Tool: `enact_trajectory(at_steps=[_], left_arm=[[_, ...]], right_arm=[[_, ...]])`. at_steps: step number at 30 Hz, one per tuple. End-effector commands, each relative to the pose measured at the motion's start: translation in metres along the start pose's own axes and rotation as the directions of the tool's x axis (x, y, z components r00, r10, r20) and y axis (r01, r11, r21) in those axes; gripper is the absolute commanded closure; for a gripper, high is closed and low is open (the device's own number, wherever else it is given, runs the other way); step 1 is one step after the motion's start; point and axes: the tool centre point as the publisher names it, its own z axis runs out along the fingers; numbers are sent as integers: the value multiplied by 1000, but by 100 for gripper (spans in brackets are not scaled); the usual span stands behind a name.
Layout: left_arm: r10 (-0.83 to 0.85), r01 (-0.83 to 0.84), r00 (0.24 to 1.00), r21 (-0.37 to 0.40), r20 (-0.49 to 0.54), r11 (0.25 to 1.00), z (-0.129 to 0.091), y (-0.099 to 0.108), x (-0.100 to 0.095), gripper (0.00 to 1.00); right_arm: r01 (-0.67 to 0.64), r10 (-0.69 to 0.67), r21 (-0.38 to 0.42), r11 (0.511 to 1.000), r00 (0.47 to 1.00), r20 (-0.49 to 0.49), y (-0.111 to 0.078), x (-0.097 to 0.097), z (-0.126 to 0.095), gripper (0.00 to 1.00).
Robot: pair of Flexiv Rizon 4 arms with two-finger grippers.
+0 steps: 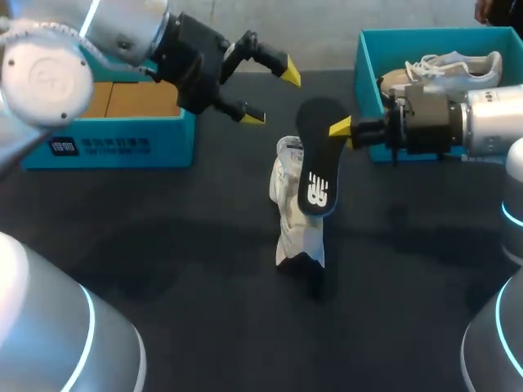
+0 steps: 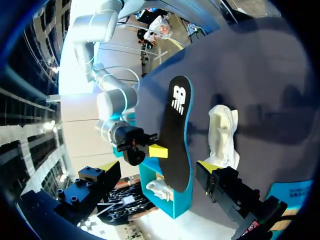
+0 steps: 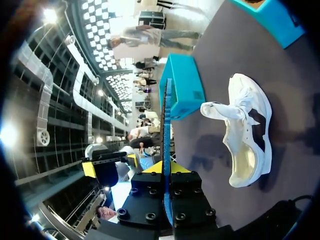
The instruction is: Take the shoe out of the shoebox, open the shoe tongue, remove and reinsert the insole, then place the shoe into the shoebox
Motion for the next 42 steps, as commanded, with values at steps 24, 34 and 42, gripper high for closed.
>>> enact_trajectory(at_steps=[24,34,42], left_arm=[[41,8,886,-104,462,995,31,-11,27,0],[29,43,858,-128,513,991,37,-8,19,0],[21,50,846,-117,533,992,42,-6,10,9]], right_arm=[[-21,22,13,1000,997,-79,-18,34,-1,100],[-18,25,57,998,992,-120,-27,41,8,100],[-22,31,71,997,992,-125,-32,39,17,100]])
